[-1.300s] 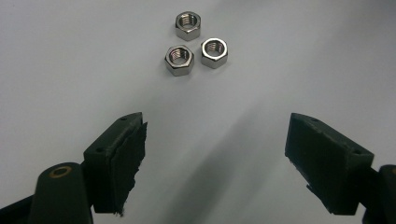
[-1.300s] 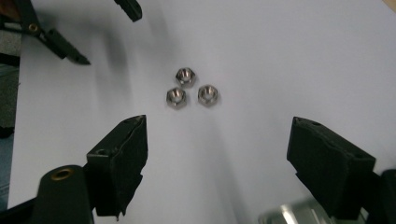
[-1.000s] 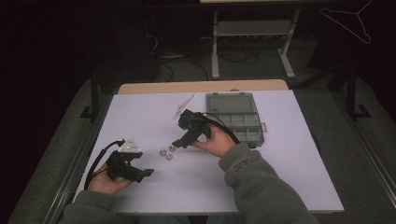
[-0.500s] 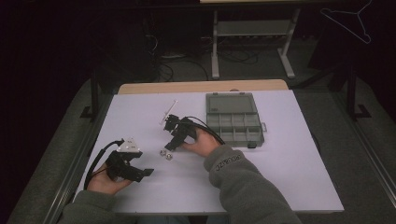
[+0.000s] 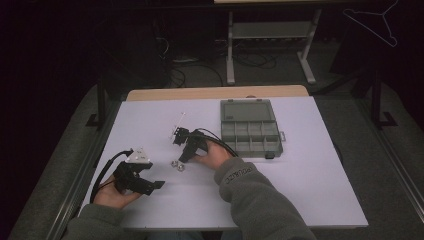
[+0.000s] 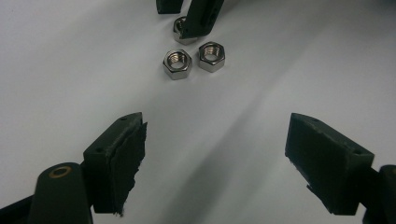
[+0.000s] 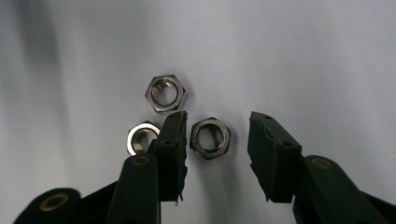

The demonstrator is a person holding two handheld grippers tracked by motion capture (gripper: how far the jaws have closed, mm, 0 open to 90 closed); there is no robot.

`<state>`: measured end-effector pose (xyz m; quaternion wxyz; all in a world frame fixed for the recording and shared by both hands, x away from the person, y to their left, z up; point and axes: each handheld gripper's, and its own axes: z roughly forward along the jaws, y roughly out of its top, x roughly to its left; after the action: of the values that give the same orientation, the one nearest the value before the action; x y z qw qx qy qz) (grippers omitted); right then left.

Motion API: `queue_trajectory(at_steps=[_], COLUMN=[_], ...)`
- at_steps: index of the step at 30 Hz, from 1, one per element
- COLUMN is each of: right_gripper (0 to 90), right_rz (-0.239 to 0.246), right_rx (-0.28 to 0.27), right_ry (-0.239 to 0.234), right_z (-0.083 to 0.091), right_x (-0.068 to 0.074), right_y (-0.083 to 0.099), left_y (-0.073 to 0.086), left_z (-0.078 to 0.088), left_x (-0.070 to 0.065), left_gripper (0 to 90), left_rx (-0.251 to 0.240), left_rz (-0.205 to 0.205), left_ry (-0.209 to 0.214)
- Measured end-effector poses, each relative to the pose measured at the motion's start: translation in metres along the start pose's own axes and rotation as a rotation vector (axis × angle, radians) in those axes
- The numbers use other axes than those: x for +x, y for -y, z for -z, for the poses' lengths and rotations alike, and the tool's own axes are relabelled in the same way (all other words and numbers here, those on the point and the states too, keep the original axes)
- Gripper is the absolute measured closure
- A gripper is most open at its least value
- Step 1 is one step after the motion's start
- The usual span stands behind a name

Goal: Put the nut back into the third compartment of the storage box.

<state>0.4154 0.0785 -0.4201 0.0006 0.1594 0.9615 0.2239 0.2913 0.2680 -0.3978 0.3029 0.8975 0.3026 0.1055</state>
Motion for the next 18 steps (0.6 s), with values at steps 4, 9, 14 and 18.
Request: queue_trajectory(at_steps=[4, 9, 14, 18], right_gripper=[63.0, 68.8, 69.3, 69.3], right_rz=[0.003, 0.019, 0.02, 0.026], right_rx=[0.009, 0.018, 0.013, -0.009], right_ry=[-0.01, -0.003, -0.014, -0.017], right_z=[-0.003, -0.004, 0.0, 0.011], right_x=[0.0, 0.001, 0.001, 0.002], right_y=[0.0, 0.0, 0.001, 0.002], left_y=[0.0, 0.0, 0.0, 0.0], left_z=[0.0, 0.0, 0.0, 0.0], left_x=[0.0, 0.0, 0.0, -0.001], left_gripper=[19.5, 19.5, 19.5, 19.5], left_rx=[-0.003, 0.001, 0.004, 0.004], left_rz=[0.001, 0.002, -0.002, 0.01], left_ry=[0.001, 0.002, 0.002, 0.004])
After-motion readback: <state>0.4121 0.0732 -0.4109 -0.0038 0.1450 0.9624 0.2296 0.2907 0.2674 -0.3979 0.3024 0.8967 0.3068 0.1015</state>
